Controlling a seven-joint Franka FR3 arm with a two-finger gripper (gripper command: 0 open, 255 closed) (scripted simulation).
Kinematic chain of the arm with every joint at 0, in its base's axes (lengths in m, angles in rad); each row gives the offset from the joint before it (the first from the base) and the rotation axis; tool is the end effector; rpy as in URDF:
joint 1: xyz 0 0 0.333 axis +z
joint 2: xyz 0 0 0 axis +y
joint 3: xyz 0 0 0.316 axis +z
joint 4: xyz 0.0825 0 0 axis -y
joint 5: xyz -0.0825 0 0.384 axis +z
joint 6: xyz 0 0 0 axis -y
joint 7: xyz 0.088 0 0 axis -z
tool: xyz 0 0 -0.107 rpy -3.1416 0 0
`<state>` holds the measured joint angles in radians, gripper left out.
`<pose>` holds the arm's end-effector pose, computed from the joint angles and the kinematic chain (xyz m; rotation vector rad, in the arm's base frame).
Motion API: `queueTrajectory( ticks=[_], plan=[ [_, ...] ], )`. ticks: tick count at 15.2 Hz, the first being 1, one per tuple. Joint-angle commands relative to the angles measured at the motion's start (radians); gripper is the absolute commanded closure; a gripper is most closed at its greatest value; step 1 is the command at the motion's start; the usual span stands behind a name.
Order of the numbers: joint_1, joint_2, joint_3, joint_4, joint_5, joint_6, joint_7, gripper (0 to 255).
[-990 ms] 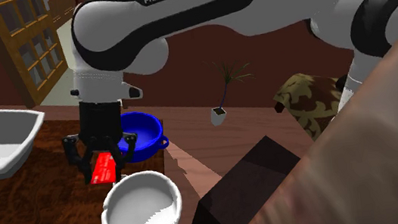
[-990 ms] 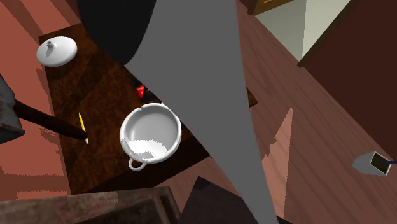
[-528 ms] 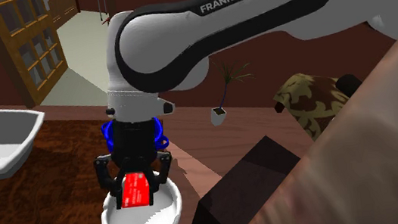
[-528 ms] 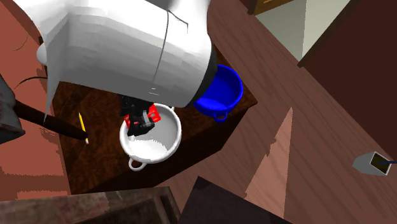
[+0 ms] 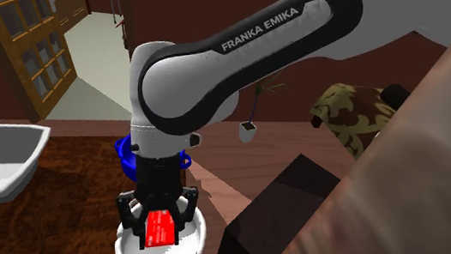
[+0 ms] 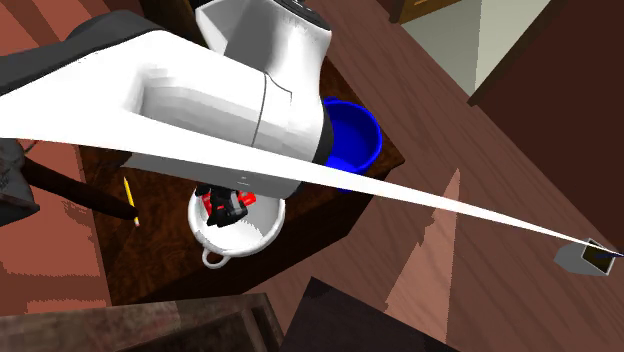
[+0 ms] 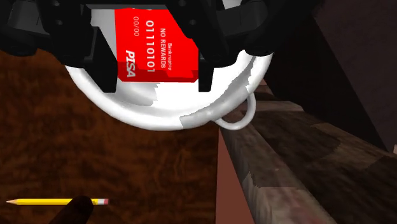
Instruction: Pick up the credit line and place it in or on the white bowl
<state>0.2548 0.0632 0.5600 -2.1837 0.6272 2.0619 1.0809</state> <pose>0.3395 0.4033 0.3598 -2.7129 0.8663 0.8112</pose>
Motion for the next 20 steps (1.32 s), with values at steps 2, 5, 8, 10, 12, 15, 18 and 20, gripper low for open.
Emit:
queueTrajectory(
  ticks=[2, 5, 8, 10, 12, 15, 18, 20],
  plan=[
    [0.004, 0.027, 0.002, -0.015, -0.001, 0.039, -0.014, 255],
    [0.008, 0.055, 0.003, -0.028, -0.004, 0.076, -0.027, 255],
    [0.012, 0.078, 0.003, -0.036, -0.005, 0.104, -0.036, 255],
    [0.012, 0.078, 0.003, -0.036, -0.005, 0.104, -0.036, 255],
    [0.012, 0.078, 0.003, -0.036, -0.005, 0.104, -0.036, 255],
    [0.012, 0.078, 0.003, -0.036, -0.005, 0.104, -0.036, 255],
    [0.012, 0.078, 0.003, -0.036, -0.005, 0.104, -0.036, 0],
    [0.012, 0.078, 0.003, -0.036, -0.005, 0.104, -0.036, 0]
  ],
)
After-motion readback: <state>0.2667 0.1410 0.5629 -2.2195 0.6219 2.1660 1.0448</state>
